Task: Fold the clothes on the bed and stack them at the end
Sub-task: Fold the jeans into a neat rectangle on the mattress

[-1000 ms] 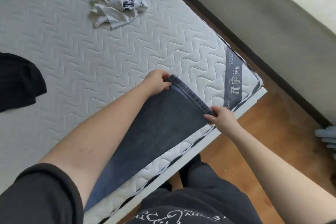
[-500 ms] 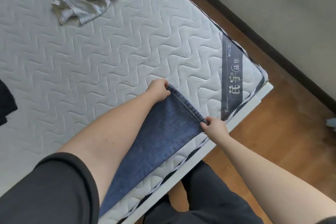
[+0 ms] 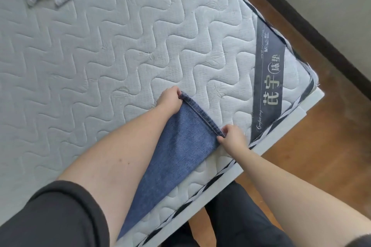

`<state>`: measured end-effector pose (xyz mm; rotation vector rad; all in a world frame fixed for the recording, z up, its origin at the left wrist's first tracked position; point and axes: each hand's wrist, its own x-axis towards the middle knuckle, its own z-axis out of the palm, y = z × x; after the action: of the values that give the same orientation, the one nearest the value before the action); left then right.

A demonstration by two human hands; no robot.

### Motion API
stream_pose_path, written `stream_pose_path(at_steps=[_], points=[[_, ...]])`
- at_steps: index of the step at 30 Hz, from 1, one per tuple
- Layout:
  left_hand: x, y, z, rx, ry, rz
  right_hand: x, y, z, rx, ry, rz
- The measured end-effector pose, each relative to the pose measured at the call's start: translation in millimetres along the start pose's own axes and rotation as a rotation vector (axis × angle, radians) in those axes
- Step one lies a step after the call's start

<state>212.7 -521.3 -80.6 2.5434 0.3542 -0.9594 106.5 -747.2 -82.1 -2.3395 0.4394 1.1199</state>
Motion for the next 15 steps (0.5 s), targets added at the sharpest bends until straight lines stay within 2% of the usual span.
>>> stream_pose_path(at_steps=[4, 7, 11, 15], points=[[3.5, 0.1, 2.9, -0.084, 0.006, -0.029, 5.8, 1.5, -0.4, 0.099, -0.017, 0.067], [1.9, 2.8, 2.9, -0.145, 0.053, -0.015, 8.4, 4.1, -9.9, 0.049, -0.046, 0.043], [-3.1, 18.7, -0.6, -0.23, 0.142, 0.023, 1.4, 13.1, -15.4, 0.062, 0.076, 0.059], [-15.6, 20.9, -4.5, -0.107, 0.213, 0.077, -12.3, 11.2, -6.7, 0.108, 0.221, 0.081]])
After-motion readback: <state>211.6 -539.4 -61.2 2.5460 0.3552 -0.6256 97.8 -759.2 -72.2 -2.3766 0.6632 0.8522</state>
